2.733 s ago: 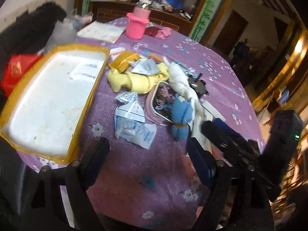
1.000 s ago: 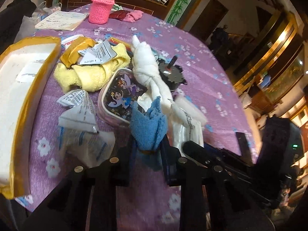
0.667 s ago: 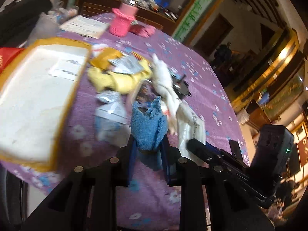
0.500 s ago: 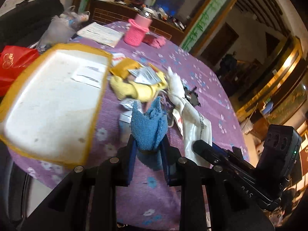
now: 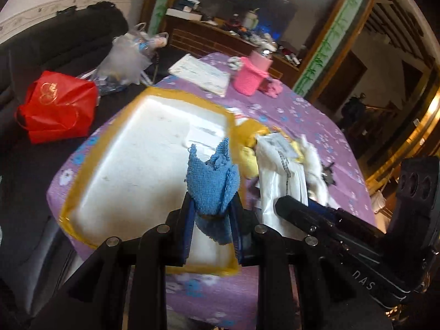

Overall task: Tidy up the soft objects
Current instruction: 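Lower the blue toy and white bag into the foam box and release both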

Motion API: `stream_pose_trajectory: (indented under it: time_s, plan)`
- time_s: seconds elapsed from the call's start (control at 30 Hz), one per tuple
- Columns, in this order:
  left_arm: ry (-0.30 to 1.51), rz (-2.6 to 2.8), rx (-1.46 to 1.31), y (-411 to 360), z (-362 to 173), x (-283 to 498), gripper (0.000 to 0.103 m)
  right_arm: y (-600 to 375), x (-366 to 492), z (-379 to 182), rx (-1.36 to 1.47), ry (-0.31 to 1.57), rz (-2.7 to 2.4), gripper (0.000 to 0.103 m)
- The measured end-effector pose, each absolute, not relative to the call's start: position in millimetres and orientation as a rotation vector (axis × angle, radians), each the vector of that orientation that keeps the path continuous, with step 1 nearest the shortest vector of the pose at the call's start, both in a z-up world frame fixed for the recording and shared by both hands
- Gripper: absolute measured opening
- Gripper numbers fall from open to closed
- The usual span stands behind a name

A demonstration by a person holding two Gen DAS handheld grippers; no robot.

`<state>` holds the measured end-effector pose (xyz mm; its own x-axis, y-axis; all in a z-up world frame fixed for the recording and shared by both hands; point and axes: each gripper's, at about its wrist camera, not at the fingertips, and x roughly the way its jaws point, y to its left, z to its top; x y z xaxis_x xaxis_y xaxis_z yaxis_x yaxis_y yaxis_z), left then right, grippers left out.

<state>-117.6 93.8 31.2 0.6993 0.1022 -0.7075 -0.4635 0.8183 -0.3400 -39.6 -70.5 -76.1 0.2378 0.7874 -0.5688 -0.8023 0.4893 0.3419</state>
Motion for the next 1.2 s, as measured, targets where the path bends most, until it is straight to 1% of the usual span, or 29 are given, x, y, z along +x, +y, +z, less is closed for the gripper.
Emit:
stream_pose_trajectory:
  time_s: [0.33, 0.67, 0.73, 0.8, 0.83, 0.87, 0.9, 0.93, 0.97, 1.0, 1.03, 1.1, 1.13, 1.17, 1.2]
  plan:
    - [0.801, 0.425, -0.508, 120, 6, -112, 0.021, 30, -33, -107, -0.106, 0.852, 1.069, 0.017]
    - [0.849, 0.486, -0.509, 133, -13, -102, 0.022, 64, -29, -130, -0.186, 0.854, 1.032, 0.018]
    - [0.856, 0.515, -0.503, 137, -15, -101, 0.025, 67, -28, -135, -0.203, 0.857, 1.037, 0.02]
    - [0.862, 0.518, -0.502, 140, -16, -101, 0.026, 70, -30, -139, -0.209, 0.868, 1.041, 0.021]
    - [0.862, 0.523, -0.505, 142, -16, -102, 0.028, 70, -25, -141, -0.214, 0.878, 1.046, 0.024]
    - [0.863, 0.543, -0.506, 144, -16, -103, 0.031, 70, -23, -143, -0.216, 0.884, 1.052, 0.024]
    - [0.863, 0.561, -0.503, 145, -15, -105, 0.036, 70, -24, -144, -0.211, 0.889, 1.051, 0.024]
    - [0.864, 0.571, -0.499, 146, -15, -106, 0.043, 69, -22, -144, -0.199, 0.893, 1.054, 0.026]
    - [0.866, 0.593, -0.497, 147, -14, -107, 0.048, 67, -20, -143, -0.195, 0.897, 1.061, 0.031]
    - [0.865, 0.608, -0.501, 148, -14, -109, 0.055, 64, -20, -142, -0.192, 0.9, 1.069, 0.034]
    - [0.863, 0.618, -0.504, 148, -13, -111, 0.059, 59, -20, -140, -0.164, 0.904, 1.084, 0.04]
    - [0.851, 0.629, -0.5, 144, -9, -116, 0.059, 42, -23, -131, -0.098, 0.877, 1.104, 0.043]
    - [0.844, 0.633, -0.493, 141, -6, -117, 0.059, 33, -23, -126, -0.085, 0.849, 1.11, 0.048]
    - [0.841, 0.641, -0.471, 136, -3, -117, 0.059, 25, -25, -121, -0.082, 0.821, 1.11, 0.055]
    - [0.839, 0.654, -0.452, 131, 0, -117, 0.059, 17, -27, -118, -0.082, 0.795, 1.103, 0.058]
